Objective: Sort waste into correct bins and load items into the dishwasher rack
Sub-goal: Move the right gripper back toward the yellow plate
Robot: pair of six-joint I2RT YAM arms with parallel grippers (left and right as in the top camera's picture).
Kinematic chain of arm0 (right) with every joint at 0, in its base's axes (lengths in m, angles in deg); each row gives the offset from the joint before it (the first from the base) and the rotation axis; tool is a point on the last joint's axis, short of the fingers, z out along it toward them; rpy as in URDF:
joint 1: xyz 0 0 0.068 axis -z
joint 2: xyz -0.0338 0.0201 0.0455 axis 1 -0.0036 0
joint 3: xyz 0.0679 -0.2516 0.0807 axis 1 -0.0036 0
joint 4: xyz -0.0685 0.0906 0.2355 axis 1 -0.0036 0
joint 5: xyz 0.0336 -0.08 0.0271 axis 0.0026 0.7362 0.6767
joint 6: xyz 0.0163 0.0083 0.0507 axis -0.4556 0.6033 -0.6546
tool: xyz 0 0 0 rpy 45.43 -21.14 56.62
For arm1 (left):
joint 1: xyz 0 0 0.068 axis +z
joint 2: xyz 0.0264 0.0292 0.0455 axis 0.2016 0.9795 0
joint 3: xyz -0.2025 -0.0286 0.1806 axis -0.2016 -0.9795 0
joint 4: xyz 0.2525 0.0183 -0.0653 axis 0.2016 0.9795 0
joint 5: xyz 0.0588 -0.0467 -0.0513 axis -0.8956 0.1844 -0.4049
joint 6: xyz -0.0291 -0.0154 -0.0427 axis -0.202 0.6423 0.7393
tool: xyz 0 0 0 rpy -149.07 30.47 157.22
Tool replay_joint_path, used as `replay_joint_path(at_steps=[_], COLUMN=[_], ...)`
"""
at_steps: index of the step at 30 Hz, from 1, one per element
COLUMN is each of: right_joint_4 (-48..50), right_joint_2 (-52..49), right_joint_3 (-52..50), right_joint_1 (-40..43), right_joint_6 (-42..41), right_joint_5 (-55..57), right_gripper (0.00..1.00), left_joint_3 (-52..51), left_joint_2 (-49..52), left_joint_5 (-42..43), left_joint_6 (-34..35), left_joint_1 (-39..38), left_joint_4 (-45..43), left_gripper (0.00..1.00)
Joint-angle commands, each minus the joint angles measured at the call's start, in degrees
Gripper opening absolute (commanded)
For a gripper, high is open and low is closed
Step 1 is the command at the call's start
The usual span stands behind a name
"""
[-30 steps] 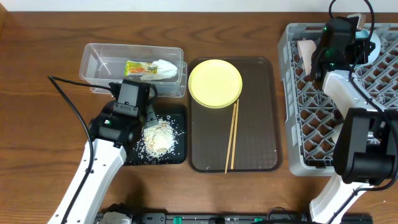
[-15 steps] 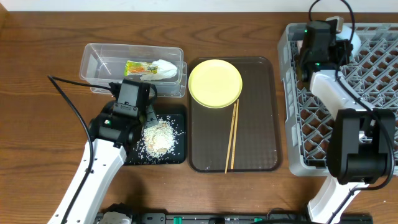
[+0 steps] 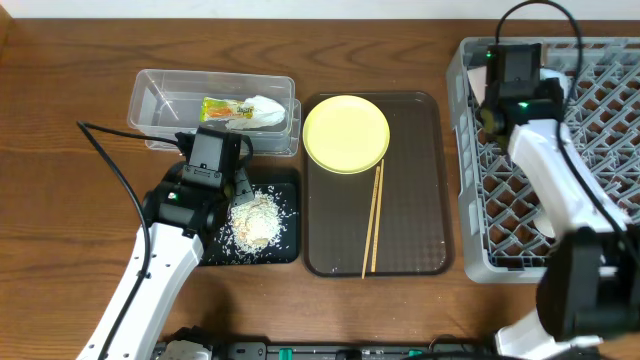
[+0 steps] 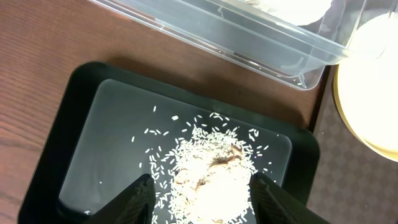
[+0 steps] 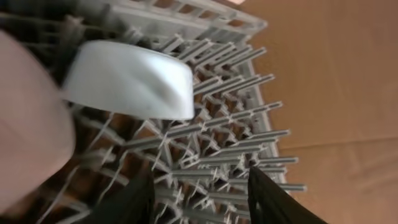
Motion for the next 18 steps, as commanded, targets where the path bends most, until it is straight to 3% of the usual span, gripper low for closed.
replay_joint_path(at_steps=[1,10,14,18], right_joint_4=[-3.7,-16.7,-18.7,-14.9], right_joint_2=[5.9,12.1,9.8,5.3], right_joint_3=[0.2,0.2,0.0,0.0], right_joint_1=[-1.3,-6.0,-8.9,-12.3], right_joint_6=[-5.5,-12.6,-17.9,-19.1], right_joint_5=[-10.3,-51.1,-54.2,-52.0], right_gripper=[0.53,0.59,0.59,0.59], left_joint_3=[0.2,0.2,0.2,0.2], left_joint_2=[0.0,0.0,0.0,0.0], left_joint_5=[-0.3,-0.3,-0.8,-1.0], left_joint_6=[0.5,0.5,0.5,0.5], left_joint_1=[0.2,0.2,0.2,0.2], left_joint_4=[0.0,0.0,0.4,0.4], left_gripper=[0.52,0.53,0.53,0.53])
